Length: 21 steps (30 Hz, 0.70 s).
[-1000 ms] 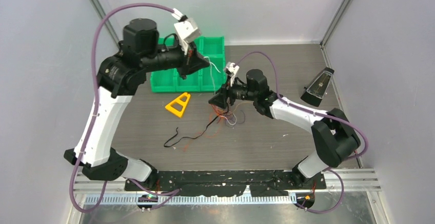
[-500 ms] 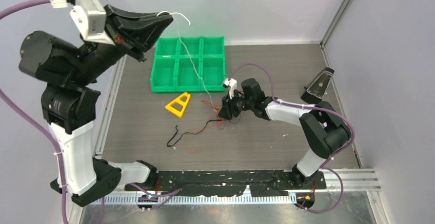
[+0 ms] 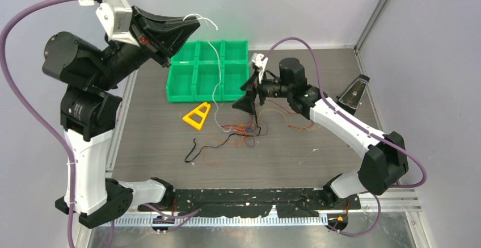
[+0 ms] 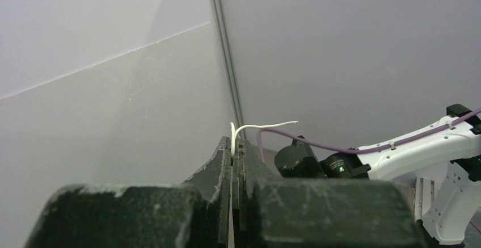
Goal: Untangle the cables
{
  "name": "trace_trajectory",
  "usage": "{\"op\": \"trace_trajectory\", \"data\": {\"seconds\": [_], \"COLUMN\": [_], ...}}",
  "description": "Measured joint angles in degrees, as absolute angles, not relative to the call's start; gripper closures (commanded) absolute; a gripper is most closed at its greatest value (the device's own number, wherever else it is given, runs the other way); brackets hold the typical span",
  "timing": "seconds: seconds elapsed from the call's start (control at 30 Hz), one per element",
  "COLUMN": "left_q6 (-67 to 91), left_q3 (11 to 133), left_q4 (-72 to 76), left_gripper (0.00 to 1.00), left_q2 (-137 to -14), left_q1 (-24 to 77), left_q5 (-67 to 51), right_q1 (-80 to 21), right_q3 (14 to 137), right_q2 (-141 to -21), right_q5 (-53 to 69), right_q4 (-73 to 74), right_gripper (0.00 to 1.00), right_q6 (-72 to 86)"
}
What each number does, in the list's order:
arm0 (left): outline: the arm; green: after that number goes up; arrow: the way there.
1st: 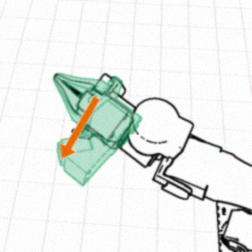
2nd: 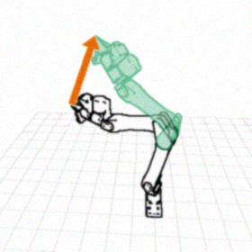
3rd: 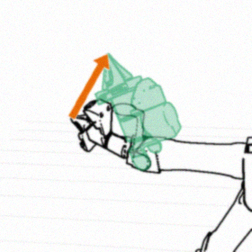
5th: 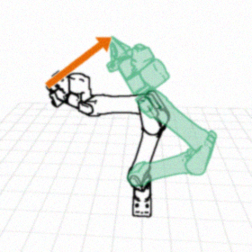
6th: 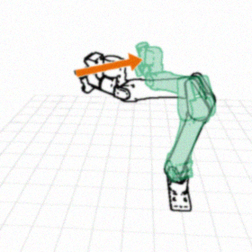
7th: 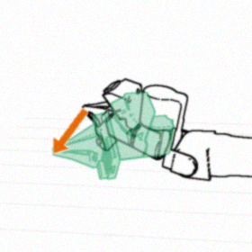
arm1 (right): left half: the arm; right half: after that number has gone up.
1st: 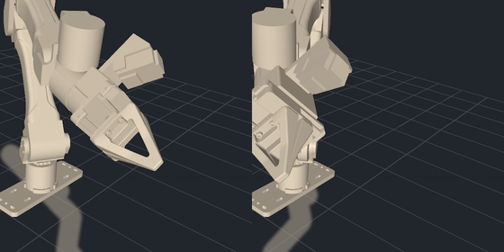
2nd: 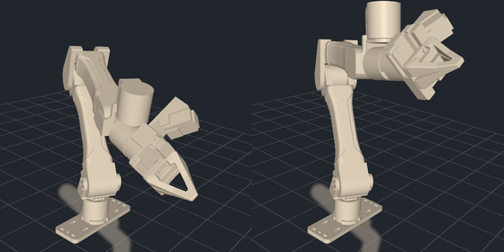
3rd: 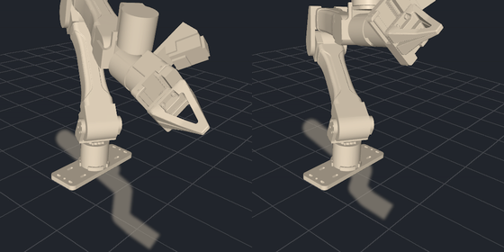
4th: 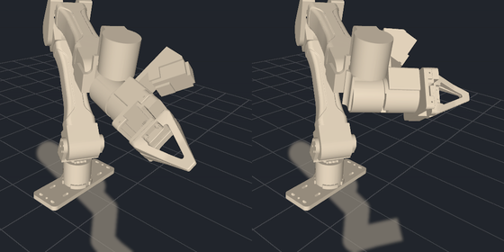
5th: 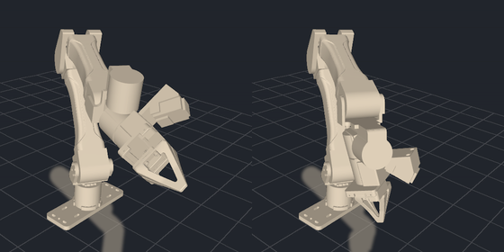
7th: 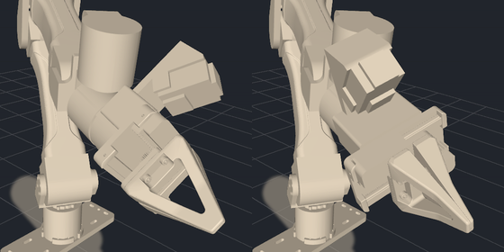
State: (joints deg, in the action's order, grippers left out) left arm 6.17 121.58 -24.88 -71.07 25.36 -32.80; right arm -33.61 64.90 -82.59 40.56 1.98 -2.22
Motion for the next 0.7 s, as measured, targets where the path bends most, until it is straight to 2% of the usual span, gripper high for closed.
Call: {"op": "trace_trajectory", "data": {"seconds": [0.17, 0.37, 0.6, 0.7], "left_q6": [6.22, 5.63, 5.28, 5.30], "left_q3": [122.21, 122.58, 122.83, 122.98], "left_q4": [-25.26, -25.74, -25.76, -25.78], "left_gripper": [1.00, 1.00, 1.00, 1.00], "left_q2": [-73.23, -73.23, -73.25, -73.43], "left_q1": [25.06, 24.18, 23.07, 21.54], "left_q5": [-32.01, -29.04, -25.08, -23.09], "right_q1": [-35.18, -36.82, -38.92, -40.29], "right_q3": [70.57, 69.19, 68.23, 68.18], "right_q2": [-82.78, -84.12, -88.25, -90.43], "right_q5": [44.93, 50.19, 50.70, 50.09], "right_q4": [-0.67, -2.17, -8.43, -11.40], "right_gripper": [0.05, 0.07, 0.08, 0.14], "right_q6": [0.49, 2.57, 5.34, 6.26]}}
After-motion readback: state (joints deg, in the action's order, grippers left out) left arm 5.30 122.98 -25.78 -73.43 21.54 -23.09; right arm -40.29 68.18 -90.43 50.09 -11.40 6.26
